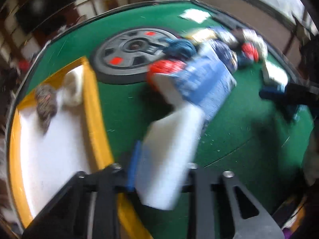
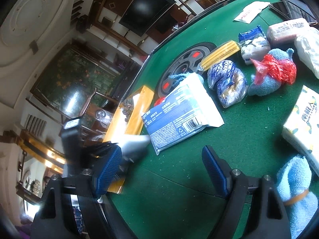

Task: Organize soft objects
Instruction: 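Grasp the white foam sheet by its edge with the left tool, then carry the foam sheet into the box with left while right grasps and drops the blue towel there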

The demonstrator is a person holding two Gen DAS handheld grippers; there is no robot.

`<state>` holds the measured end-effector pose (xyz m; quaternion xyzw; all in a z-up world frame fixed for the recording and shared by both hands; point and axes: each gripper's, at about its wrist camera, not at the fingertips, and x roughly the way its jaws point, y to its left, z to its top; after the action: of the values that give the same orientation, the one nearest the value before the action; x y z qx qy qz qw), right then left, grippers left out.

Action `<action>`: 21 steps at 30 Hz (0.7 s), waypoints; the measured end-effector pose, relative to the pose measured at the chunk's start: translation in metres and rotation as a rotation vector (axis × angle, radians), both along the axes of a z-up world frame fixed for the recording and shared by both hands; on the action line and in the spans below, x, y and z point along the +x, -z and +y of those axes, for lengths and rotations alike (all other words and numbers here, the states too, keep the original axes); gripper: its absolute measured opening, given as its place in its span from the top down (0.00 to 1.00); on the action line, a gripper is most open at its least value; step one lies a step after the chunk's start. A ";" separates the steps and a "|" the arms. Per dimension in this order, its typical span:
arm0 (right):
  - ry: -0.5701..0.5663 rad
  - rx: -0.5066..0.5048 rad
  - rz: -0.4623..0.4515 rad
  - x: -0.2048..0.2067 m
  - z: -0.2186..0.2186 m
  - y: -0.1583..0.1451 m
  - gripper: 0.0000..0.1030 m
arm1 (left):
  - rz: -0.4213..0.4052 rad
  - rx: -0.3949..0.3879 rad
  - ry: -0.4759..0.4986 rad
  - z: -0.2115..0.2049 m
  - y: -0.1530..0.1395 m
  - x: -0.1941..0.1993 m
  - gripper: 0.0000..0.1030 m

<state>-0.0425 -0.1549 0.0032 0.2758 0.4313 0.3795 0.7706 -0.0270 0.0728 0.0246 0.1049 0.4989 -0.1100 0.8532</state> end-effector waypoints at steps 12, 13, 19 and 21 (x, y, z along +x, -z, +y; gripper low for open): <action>0.051 -0.060 -0.050 -0.006 -0.002 -0.010 0.24 | -0.187 -0.247 -0.072 0.040 -0.049 -0.060 0.88; 0.060 -0.052 -0.060 -0.008 -0.005 -0.015 0.24 | -0.208 -0.269 -0.076 0.042 -0.055 -0.068 0.88; 0.137 -0.112 -0.162 -0.039 -0.047 -0.067 0.23 | -0.258 -0.379 -0.103 0.074 -0.069 -0.099 0.88; 0.194 -0.299 -0.163 -0.045 -0.058 -0.072 0.23 | -0.274 -0.366 -0.117 0.081 -0.067 -0.104 0.88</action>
<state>-0.0880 -0.2127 0.0757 0.1667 0.3904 0.2563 0.8684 -0.1310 0.1539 0.0919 -0.0666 0.3553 -0.1338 0.9227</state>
